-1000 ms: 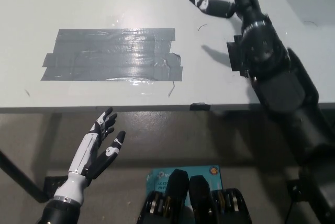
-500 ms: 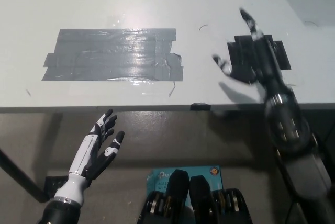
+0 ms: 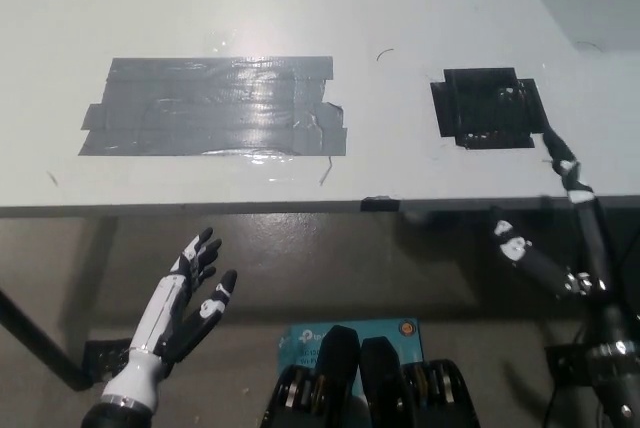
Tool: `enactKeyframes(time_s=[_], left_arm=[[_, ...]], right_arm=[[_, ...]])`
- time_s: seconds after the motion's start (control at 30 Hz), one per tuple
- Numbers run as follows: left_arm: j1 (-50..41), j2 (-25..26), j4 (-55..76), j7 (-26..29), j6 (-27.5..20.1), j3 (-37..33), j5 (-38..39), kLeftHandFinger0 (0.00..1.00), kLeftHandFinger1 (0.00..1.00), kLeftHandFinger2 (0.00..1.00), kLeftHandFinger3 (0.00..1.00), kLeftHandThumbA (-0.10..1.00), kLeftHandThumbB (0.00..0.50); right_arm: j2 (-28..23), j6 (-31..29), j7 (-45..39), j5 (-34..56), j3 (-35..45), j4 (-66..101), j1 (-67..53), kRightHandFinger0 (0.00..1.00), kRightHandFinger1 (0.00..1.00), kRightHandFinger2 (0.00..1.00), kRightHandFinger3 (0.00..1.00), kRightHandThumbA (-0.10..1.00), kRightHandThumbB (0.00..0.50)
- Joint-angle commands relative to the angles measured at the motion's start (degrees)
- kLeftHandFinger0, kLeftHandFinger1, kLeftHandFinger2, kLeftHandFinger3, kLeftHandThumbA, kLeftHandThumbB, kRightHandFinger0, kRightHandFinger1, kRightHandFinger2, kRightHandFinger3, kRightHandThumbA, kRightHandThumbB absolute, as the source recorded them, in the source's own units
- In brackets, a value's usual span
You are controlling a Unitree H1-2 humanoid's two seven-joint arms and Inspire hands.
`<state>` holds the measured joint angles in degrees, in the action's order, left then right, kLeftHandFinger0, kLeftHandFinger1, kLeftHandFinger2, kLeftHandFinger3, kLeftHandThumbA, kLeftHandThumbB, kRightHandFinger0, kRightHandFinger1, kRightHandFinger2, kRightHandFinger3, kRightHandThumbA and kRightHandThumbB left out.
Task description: A rubick's cube is kept in the black marked spot on the table and the robot uses its right arm to pick it up and hands it to a person
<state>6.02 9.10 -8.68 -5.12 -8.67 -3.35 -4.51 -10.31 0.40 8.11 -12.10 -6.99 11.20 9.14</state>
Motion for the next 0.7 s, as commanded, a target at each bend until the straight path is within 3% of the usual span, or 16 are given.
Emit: enactKeyframes(time_s=[0.0, 0.33, 0.53, 0.67], left_arm=[[-1.55, 0.6, 2.36, -0.99, -2.35, -1.09, -0.78, 1.0, 1.0, 1.0, 1.0, 0.63, 0.21], [-2.02, 0.77, 2.77, -0.91, -2.03, -1.35, -0.65, 1.0, 1.0, 1.0, 1.0, 0.6, 0.193], [-3.14, 0.58, 2.81, -0.6, -2.33, -1.87, -1.08, 1.0, 1.0, 1.0, 1.0, 0.6, 0.201], [-3.78, 0.3, 2.54, -0.47, -2.71, -2.16, -1.0, 1.0, 1.0, 1.0, 1.0, 0.59, 0.201]], right_arm=[[1.32, -12.89, 0.37, 2.82, 1.27, -6.9, -0.76, 1.0, 1.0, 1.0, 1.0, 0.69, 0.253], [2.42, -16.58, -2.06, 5.13, 1.3, -16.28, -0.94, 1.0, 1.0, 1.0, 1.0, 0.85, 0.255], [2.13, -17.87, -2.53, 4.42, 1.2, -16.85, -2.27, 1.0, 1.0, 1.0, 1.0, 0.79, 0.254], [1.93, -17.88, -3.32, 4.84, 1.23, -17.14, -2.92, 1.0, 1.0, 1.0, 1.0, 0.83, 0.27]])
